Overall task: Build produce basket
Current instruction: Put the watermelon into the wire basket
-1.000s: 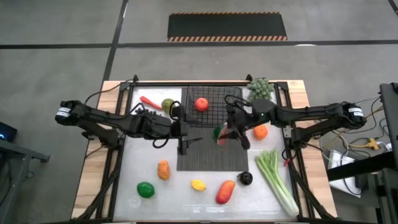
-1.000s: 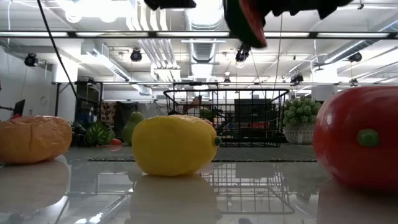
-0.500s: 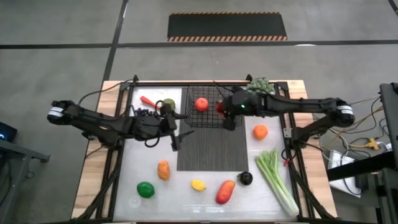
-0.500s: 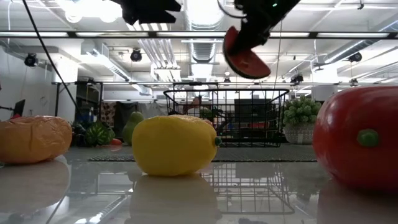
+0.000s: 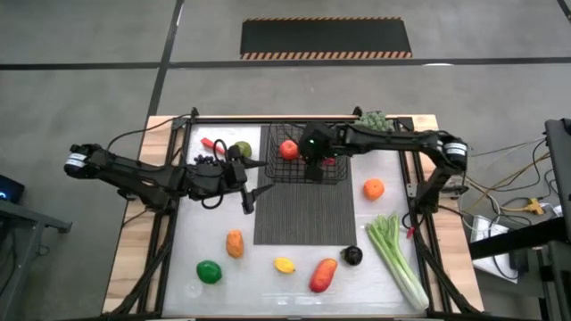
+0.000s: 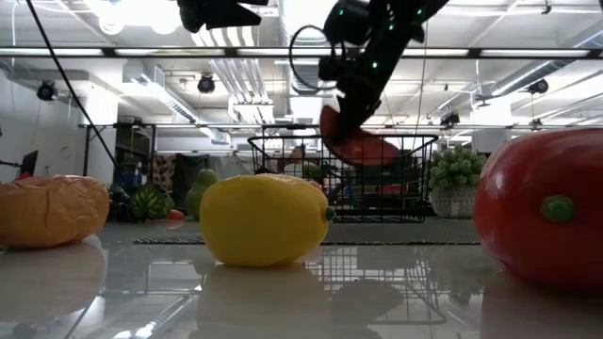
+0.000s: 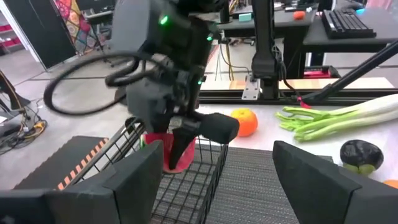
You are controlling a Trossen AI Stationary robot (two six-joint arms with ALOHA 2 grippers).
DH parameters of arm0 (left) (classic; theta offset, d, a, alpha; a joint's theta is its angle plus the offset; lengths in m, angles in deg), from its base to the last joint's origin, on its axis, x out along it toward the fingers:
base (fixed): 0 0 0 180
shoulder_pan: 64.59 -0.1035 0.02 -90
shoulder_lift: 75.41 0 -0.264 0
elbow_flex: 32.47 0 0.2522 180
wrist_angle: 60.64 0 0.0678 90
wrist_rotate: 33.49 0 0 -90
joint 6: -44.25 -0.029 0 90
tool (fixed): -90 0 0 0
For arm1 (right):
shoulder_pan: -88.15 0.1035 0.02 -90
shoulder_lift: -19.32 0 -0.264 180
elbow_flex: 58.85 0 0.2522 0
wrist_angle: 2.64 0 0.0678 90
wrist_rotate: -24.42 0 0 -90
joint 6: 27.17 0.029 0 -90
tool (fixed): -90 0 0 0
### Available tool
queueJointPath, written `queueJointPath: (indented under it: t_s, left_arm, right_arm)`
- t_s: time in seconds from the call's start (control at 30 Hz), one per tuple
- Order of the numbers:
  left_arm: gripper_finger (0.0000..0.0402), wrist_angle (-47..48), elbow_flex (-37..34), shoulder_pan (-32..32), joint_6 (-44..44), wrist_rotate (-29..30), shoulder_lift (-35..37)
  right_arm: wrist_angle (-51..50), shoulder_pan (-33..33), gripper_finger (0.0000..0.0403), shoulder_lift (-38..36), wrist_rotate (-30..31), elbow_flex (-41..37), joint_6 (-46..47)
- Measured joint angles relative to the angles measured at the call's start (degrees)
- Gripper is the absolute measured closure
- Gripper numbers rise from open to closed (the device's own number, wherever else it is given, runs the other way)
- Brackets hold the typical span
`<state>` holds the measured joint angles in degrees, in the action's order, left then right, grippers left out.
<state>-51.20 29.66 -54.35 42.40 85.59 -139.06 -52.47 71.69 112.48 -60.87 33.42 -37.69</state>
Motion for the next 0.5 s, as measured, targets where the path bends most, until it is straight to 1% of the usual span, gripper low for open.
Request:
queueJointPath:
  t_s: [0.1, 0.3, 0.5]
  left_arm:
    - [0.0118, 0.2, 0.0, 0.0, 0.0, 0.0, 0.0]
    - [0.0118, 0.1, 0.0, 0.0, 0.0, 0.0, 0.0]
    - [0.0118, -0.1, 0.0, 0.0, 0.0, 0.0, 0.0]
  right_arm:
    - [-0.8, -1.2, 0.0286, 2.3, -3.5, 0.5, -0.3]
    - [-2.5, -2.0, 0.0283, 5.0, -3.7, 0.8, -1.1]
    - [-3.6, -2.1, 0.0279, 5.9, -3.7, 0.7, -1.1]
